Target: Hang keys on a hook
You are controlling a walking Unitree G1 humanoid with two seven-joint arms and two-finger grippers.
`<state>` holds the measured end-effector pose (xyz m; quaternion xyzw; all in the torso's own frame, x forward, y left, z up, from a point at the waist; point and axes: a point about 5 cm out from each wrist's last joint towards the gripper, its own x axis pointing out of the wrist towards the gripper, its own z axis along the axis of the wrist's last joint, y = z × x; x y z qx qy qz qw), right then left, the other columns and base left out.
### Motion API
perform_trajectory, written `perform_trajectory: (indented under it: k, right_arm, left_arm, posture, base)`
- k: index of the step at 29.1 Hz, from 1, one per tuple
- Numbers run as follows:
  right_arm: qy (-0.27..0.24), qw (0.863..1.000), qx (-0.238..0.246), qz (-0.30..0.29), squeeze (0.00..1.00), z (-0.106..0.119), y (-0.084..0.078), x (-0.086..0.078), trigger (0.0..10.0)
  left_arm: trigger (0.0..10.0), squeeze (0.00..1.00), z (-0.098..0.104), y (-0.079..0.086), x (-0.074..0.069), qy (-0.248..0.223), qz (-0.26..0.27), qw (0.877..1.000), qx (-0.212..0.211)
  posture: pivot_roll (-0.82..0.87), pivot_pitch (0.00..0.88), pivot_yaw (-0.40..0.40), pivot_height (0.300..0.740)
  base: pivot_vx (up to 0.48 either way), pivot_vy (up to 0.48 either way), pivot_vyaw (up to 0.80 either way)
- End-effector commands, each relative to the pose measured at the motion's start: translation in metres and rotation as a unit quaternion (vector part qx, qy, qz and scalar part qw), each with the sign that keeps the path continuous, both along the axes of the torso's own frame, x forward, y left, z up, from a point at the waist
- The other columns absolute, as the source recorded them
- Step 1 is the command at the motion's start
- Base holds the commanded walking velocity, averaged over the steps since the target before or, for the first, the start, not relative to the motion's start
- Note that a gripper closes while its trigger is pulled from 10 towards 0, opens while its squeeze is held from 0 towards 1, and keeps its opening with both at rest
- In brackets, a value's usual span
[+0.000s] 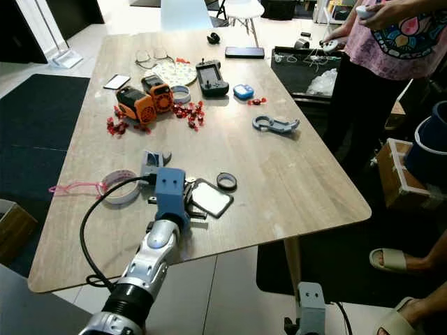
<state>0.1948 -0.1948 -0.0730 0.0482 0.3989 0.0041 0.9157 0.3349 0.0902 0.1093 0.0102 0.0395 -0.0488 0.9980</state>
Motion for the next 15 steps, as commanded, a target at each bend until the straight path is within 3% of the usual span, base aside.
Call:
perform_trajectory:
  k: [1,10,15]
  right_arm:
    - [0.013,1.000,0.003,-0.003,0.00,-0.003,0.001,-0.005,10.0]
    - [0.013,1.000,0.002,-0.003,0.00,-0.003,0.001,-0.005,10.0]
    - [0.013,1.000,0.003,-0.003,0.00,-0.003,0.001,-0.005,10.0]
  left_arm:
    - [0.0,0.00,-0.014,0.000,-0.005,0.036,0.004,0.999,-0.002]
    - [0.0,0.00,-0.013,0.003,-0.004,0.033,0.002,0.999,-0.010]
    - [0.0,0.00,-0.002,0.004,-0.002,0.008,-0.038,0.998,-0.057]
  posture:
    - [0.02,0.139,0.010,0.740]
    - [0.02,0.138,0.009,0.740]
    - [0.02,0.134,0.009,0.740]
  base:
    - [0.000,0.000,0.00]
    - [0.000,0.000,0.00]
    - [0.000,0.000,0.00]
